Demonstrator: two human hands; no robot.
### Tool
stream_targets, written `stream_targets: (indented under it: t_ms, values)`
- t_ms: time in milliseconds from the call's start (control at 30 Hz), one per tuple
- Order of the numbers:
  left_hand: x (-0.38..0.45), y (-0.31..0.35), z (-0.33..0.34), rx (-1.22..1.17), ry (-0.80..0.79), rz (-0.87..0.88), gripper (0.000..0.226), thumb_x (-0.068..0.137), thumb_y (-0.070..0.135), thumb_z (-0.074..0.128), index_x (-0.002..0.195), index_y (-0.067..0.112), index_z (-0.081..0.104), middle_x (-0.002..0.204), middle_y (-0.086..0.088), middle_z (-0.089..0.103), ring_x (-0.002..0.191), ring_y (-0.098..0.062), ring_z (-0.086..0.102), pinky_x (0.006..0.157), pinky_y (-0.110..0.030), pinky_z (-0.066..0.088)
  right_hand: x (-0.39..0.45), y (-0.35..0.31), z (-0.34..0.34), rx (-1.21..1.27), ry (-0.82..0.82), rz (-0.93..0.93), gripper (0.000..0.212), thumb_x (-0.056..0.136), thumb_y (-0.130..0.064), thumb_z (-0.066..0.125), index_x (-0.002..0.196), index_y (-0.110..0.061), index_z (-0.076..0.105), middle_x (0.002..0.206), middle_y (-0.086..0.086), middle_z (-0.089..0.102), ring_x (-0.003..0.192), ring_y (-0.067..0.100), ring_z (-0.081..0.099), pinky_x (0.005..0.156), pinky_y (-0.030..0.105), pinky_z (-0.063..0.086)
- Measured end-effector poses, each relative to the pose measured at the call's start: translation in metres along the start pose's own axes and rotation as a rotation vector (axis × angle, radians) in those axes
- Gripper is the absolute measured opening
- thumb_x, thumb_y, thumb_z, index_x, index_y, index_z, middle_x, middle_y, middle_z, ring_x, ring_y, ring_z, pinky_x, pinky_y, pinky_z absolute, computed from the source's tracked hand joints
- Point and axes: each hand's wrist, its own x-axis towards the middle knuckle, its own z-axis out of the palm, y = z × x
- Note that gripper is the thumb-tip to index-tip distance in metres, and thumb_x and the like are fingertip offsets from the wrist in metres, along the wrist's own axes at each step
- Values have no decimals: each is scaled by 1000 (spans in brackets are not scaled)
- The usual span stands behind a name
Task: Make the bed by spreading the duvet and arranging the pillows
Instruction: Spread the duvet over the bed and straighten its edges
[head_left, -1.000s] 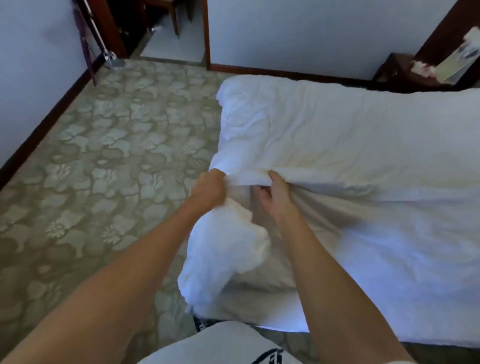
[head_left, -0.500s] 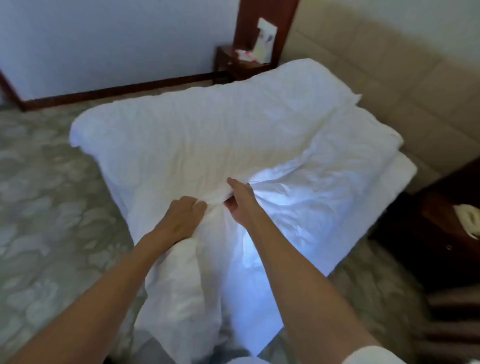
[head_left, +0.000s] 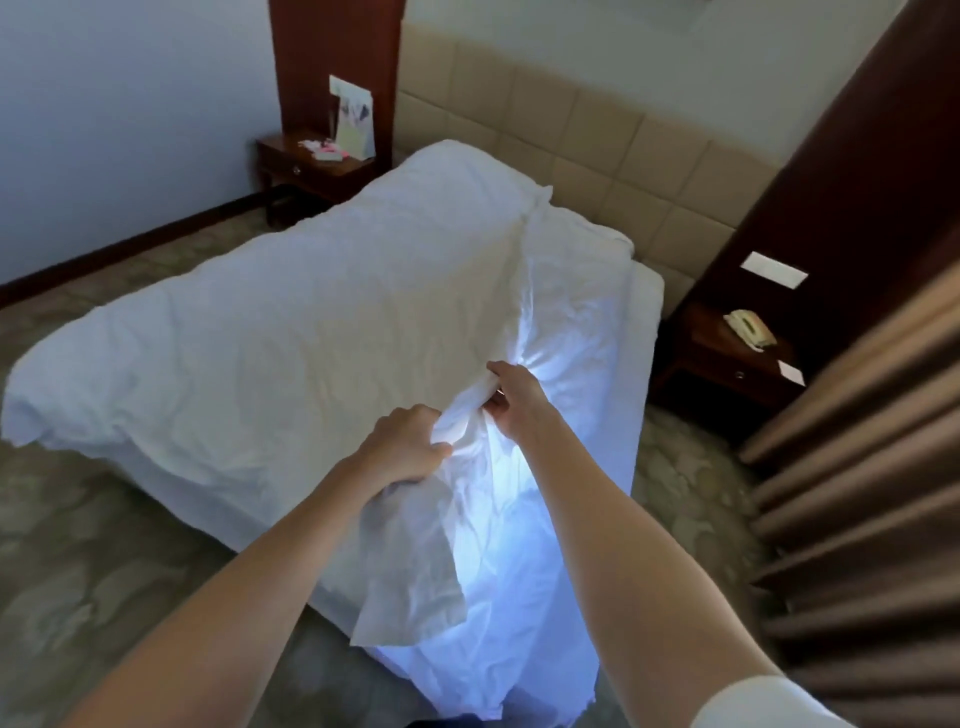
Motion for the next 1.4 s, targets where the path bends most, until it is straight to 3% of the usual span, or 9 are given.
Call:
stream_targets:
  t_ms: [200,267,433,600,700,833,1000,1200,1400]
  values:
    - [7,-49,-13,-45,-147,1,15,82,33,56,78,21,49,78,0,54,79,-27,55,63,-30,36,16,32,36,-59,89,21,17,92,-4,56,109,-8,54,94,15,57,72,23,57,60,33,53]
    - [16,-71,-20,-122,-186,-21,15,82,32,56,75,23,47,80,-1,55,77,-26,55,59,-30,35,29,43,59,-89,102,38,14,93,-6,56,106,-9,54,85,12,56,67,21,56,55,29,51]
    - [48,-128,-59,-236,-210,-79,30,83,34,56,104,13,56,98,-7,65,85,-25,63,69,-34,47,69,56,132,-76,102,12,20,92,-6,54,111,-12,49,73,6,48,60,18,49,53,25,45]
    - [85,-188,-105,-327,-251,-74,44,70,42,58,111,24,63,96,-3,72,86,-24,70,79,-43,56,97,71,210,-86,169,-113,32,89,-12,55,119,-18,47,94,12,57,69,21,54,56,27,46]
    - [95,-241,-108,-229,-301,-168,50,73,36,62,121,21,57,109,-3,66,94,-23,67,75,-36,54,98,97,232,-264,16,15,35,90,-11,57,122,-20,44,90,11,56,62,16,52,50,24,50]
    - [101,-306,-113,-41,-350,-256,16,90,15,50,105,16,48,96,-8,57,80,-26,60,65,-37,54,89,134,244,-460,-153,248,2,95,-15,58,94,-16,58,78,4,61,60,12,59,58,23,53]
    - [100,-355,-150,-67,-376,-206,13,90,14,44,94,14,56,86,-19,70,73,-30,68,54,-30,52,73,179,281,-484,71,247,13,92,-9,59,79,-11,59,66,5,55,47,11,46,45,19,36]
    - [72,-435,-201,-121,-453,-147,16,92,13,41,89,7,56,92,-21,69,63,-25,66,51,-28,48,36,209,352,-590,162,218,2,91,-10,63,91,-8,62,63,6,39,49,15,35,45,25,28]
    - [60,-498,-258,-129,-471,-129,20,92,14,40,89,3,56,92,-21,70,63,-27,68,52,-28,48,18,225,426,-779,147,110,48,88,-18,68,56,-16,31,51,1,25,38,16,25,42,25,24]
